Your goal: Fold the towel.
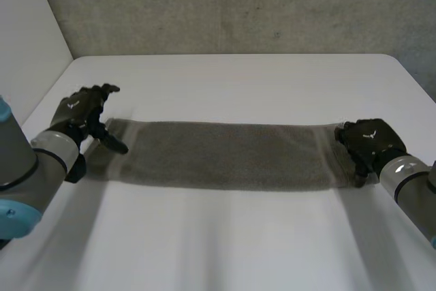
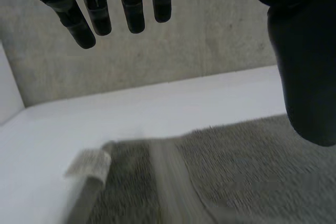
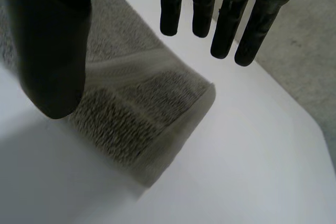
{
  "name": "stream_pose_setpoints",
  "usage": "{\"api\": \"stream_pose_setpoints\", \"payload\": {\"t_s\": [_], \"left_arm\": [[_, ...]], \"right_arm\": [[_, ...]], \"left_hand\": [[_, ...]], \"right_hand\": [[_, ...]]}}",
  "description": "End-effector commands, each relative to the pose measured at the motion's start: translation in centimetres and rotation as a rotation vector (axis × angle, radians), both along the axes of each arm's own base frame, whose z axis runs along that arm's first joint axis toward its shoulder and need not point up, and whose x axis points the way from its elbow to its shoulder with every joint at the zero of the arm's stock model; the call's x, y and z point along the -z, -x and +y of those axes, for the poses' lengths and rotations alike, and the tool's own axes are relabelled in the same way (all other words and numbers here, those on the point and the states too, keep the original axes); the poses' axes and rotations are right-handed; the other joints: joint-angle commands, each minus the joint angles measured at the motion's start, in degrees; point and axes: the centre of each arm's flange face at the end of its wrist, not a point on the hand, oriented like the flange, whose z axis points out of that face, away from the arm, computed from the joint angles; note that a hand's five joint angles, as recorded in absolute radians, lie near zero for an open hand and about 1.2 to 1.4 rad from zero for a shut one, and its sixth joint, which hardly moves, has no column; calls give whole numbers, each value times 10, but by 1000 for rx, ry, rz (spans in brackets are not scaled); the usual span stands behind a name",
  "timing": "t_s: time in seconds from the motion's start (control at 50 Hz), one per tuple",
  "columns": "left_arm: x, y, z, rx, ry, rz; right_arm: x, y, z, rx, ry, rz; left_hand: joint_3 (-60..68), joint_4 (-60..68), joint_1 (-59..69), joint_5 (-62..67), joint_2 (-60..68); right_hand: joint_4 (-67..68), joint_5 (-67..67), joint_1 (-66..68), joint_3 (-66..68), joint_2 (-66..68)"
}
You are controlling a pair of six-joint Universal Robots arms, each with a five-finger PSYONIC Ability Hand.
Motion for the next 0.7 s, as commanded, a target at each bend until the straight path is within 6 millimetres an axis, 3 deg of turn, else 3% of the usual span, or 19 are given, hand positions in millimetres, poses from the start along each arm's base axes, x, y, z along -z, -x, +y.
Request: {"api": "stream_pose_setpoints", "payload": {"t_s": [0.02,0.1,0.14,0.16,0.18,0.32,0.38,0.4,0.42,0.46,0.48,0.52,0.56,0.58,0.6,0.62,0.64,0.68,0.7], "left_arm": [[11,-3,8,-33,-27,-23],[10,-3,7,-36,-20,-21],[11,-4,7,-39,-20,-21],[11,-5,7,-41,-18,-21],[11,-5,7,-41,-18,-21],[12,-2,9,-33,-18,-21],[14,-2,11,-32,-24,-23],[14,-2,12,-32,-24,-23],[14,-2,12,-32,-24,-23],[13,-1,12,-27,-7,-20],[13,-1,12,-27,-7,-20],[12,-1,12,-28,4,-18],[12,-1,12,-27,9,-17],[12,-1,12,-27,9,-17],[12,-1,13,-27,10,-18],[12,0,13,-25,10,-18],[12,0,13,-25,10,-18],[12,0,13,-25,10,-18],[13,0,13,-25,8,-19]], "right_arm": [[30,1,-9,-7,-54,8],[29,5,-15,5,-47,8],[31,11,-19,25,-52,9],[31,11,-19,25,-52,9],[31,13,-20,33,-53,8],[25,31,-28,95,-46,21],[14,50,-34,144,-31,38],[8,65,-38,175,-21,63],[7,65,-38,176,-21,64],[-7,105,-53,243,29,166],[-7,105,-53,244,30,167],[-25,138,-71,292,102,314],[-34,138,-76,275,141,373],[-45,121,-78,223,186,398],[-45,121,-78,222,186,398],[-59,95,-76,164,232,385],[-59,94,-76,164,233,385],[-87,42,-66,55,325,305],[-87,42,-66,54,325,304]], "left_hand": [[-41,-50,-48,-124,-49],[-40,-48,-47,-122,-47],[-41,-50,-48,-124,-49],[-41,-50,-48,-124,-49],[-41,-50,-48,-124,-49],[-40,-48,-47,-122,-47],[-41,-50,-48,-124,-49],[-41,-50,-48,-124,-49],[-41,-50,-48,-124,-49],[-41,-50,-48,-124,-49],[-41,-50,-48,-124,-49],[-41,-50,-48,-124,-49],[-41,-50,-48,-124,-49],[-41,-50,-48,-124,-49],[-41,-50,-48,-124,-49],[-41,-50,-48,-124,-49],[-41,-50,-48,-124,-49],[-41,-50,-48,-124,-49],[-41,-50,-48,-124,-49]], "right_hand": [[109,99,114,111,118],[190,180,195,192,199],[388,377,392,390,397],[389,379,393,391,398],[559,549,563,561,568],[578,568,583,580,587],[578,568,583,580,587],[578,568,583,580,587],[578,568,583,580,587],[578,568,583,580,587],[578,568,583,580,587],[578,568,583,580,587],[578,568,583,580,587],[578,568,583,580,587],[578,568,583,580,587],[578,568,583,580,587],[578,568,583,580,587],[578,568,583,580,587],[578,568,583,580,587]]}}
